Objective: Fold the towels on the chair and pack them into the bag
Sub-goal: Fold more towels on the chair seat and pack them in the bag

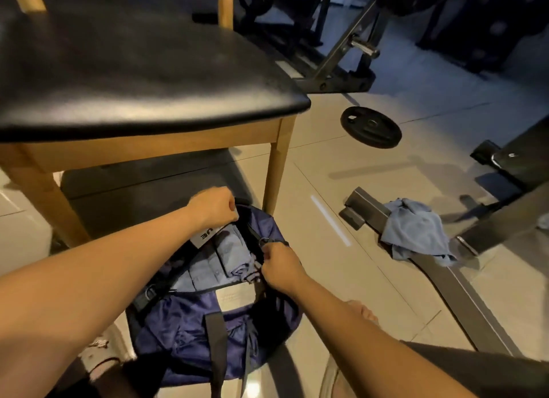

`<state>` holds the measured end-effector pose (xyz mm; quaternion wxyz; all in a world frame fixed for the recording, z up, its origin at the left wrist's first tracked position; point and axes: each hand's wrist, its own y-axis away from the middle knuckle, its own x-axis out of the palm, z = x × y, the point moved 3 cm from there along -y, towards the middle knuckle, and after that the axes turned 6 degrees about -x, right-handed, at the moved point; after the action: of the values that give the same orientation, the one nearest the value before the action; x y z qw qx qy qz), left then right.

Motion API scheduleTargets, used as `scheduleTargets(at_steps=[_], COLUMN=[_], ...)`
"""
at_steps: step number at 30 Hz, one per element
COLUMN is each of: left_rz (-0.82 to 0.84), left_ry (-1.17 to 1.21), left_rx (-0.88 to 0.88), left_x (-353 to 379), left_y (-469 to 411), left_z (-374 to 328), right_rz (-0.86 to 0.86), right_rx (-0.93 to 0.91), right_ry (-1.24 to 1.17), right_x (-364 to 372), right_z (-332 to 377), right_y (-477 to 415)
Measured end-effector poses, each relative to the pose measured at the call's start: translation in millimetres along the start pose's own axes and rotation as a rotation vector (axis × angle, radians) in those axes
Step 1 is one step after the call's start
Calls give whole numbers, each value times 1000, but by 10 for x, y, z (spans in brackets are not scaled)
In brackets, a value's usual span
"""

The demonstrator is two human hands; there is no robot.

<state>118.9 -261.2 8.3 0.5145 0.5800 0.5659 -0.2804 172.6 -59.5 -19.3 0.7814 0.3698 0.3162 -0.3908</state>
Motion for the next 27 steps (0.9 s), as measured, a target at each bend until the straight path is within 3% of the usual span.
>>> scheduleTargets(at_steps=[7, 15, 21, 27], left_rz=[-58, -63, -74, -136], left_ry=[-3, 130, 230, 198], left_rx=[210, 378, 592, 762], left_x=[-386, -153, -463, -910], left_y=[262, 186, 338, 475], left_z=[-1073, -2562, -4118, -5375], right_rz=[-162, -372, -742, -969], right_rx=[54, 195, 312, 354], right_ry=[-21, 26, 116, 149], right_x=[-1220, -2406, -3863, -4990], right_z=[-348, -1064, -1712, -2142], right_y=[343, 762, 1501, 2130])
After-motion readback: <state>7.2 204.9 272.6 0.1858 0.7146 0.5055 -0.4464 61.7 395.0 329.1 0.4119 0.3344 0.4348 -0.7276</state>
